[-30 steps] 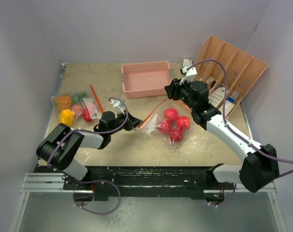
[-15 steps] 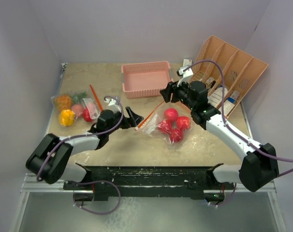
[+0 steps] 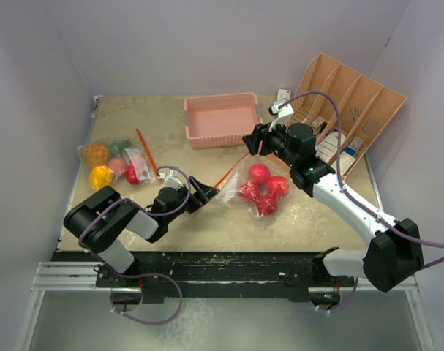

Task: Open the zip-top bag and remove the fake food
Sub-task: Adjust the zipper food storage bag at the center of the board.

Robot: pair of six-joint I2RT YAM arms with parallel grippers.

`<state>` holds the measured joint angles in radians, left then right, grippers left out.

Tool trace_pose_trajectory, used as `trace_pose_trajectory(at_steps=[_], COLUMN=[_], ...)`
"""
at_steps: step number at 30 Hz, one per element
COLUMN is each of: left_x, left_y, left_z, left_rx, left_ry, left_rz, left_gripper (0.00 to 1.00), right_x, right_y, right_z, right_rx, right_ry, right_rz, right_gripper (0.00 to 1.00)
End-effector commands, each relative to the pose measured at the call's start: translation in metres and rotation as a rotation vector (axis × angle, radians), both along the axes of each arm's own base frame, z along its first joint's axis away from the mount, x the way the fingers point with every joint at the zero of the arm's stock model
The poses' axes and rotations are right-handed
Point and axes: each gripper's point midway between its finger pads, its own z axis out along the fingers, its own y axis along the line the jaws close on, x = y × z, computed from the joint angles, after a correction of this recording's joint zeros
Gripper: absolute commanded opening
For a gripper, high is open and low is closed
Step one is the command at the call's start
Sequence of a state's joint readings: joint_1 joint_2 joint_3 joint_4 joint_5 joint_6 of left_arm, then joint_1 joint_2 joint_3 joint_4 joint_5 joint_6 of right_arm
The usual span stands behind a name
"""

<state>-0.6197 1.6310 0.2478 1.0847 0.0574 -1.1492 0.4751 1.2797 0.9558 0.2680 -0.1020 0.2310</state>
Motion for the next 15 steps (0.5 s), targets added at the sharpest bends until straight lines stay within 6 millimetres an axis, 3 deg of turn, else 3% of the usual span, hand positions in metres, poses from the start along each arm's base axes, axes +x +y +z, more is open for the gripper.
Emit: trace_pose_trajectory(at_steps=[1,7,9,15], left_x=[0.004,0.006,0.008,0.007], left_y=[-0.003,-0.002,-0.007,-0.028], left_z=[0.029,0.032,0.034,0.025], left_rx=[-0.082,-0.056,-0.059,-0.104], left_ry=[-0.044,-0.051,-0.053,-0.027], left_rz=[0.083,0.122,0.112,0.057], left_gripper=[0.94,0.86,0.79,0.71], right_x=[-0.003,-0.002,-0.003,-0.005], right_y=[-0.001,-0.002,-0.003,-0.006], right_z=[0.019,0.017,0.017,0.019], right_rx=[0.024,0.021,0.022,0.016], right_ry=[-0.058,-0.055,-0.054,-0.059], right_rz=[0.010,0.002,0.000,-0.011], right_gripper=[0.60,0.60,0.60,0.60])
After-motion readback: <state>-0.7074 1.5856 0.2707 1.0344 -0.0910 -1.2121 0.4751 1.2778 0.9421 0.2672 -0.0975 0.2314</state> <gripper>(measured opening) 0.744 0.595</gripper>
